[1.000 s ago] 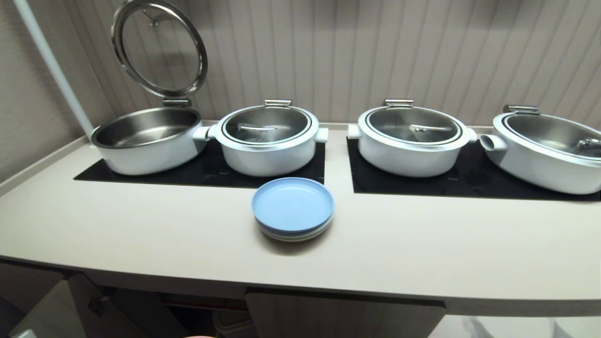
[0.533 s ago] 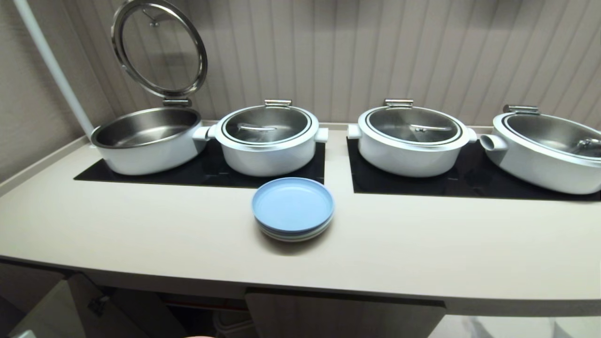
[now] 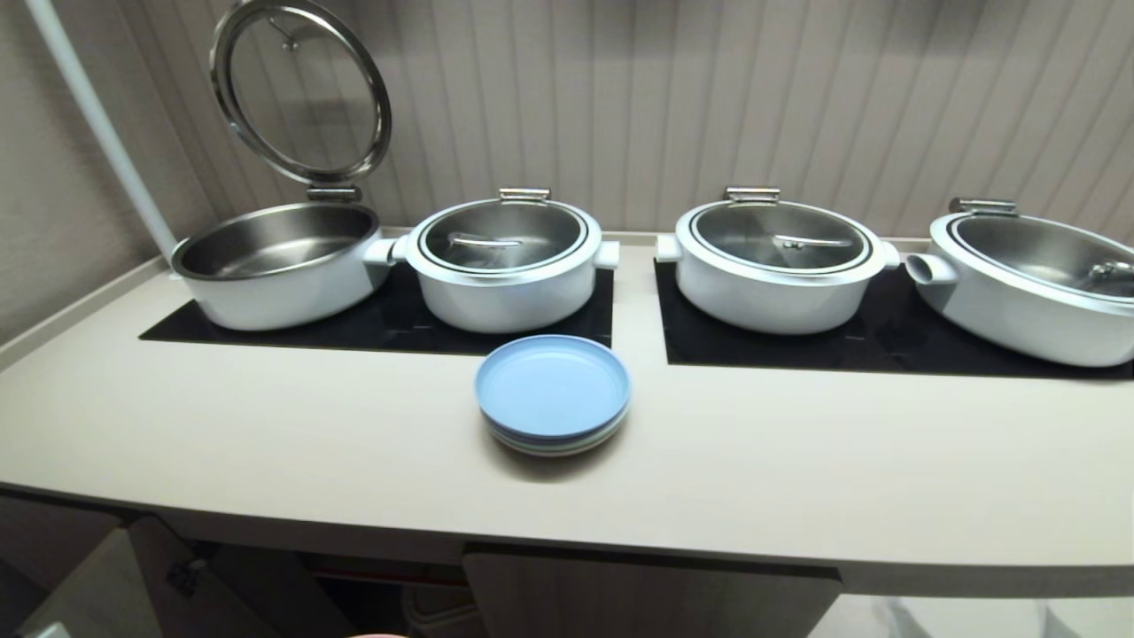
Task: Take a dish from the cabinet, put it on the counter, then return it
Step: Put it back into the cabinet
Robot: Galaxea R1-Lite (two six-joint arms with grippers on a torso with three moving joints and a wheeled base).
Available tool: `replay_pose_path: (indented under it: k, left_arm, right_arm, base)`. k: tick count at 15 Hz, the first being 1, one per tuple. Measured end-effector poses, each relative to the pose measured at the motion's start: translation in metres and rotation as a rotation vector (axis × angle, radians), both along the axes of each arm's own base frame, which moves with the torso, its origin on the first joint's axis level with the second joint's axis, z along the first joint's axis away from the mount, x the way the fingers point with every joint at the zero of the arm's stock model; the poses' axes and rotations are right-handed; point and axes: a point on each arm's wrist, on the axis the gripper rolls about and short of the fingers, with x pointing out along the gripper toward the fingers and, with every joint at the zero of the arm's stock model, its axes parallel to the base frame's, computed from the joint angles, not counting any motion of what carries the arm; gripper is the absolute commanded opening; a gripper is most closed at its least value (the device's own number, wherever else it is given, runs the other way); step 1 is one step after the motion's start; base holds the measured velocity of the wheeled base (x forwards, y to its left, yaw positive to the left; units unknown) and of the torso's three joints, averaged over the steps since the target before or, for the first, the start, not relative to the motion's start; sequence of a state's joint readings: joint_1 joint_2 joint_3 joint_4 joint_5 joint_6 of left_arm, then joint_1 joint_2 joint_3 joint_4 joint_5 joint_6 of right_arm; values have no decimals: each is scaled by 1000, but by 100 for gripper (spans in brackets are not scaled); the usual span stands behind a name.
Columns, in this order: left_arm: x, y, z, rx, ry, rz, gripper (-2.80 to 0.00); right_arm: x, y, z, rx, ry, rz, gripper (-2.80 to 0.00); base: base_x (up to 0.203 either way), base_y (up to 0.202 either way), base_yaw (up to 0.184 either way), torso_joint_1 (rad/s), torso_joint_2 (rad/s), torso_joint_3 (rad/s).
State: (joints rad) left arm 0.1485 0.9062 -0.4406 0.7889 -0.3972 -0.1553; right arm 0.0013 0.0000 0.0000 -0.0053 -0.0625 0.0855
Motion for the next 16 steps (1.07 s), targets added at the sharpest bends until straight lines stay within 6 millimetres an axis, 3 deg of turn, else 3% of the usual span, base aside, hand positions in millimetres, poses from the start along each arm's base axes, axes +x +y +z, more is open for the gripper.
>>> replay_pose_path:
  k: [3, 16]
  left_arm:
    - [0, 0, 0, 0, 0, 0, -280]
    - [4, 1, -2, -7, 12, -2, -280]
  right_arm:
    - [0, 0, 0, 0, 0, 0, -280]
    - [0, 0, 0, 3, 1, 0, -280]
  base:
    - [0, 0, 0, -20, 32, 26]
    - [0, 0, 0, -153, 327, 169]
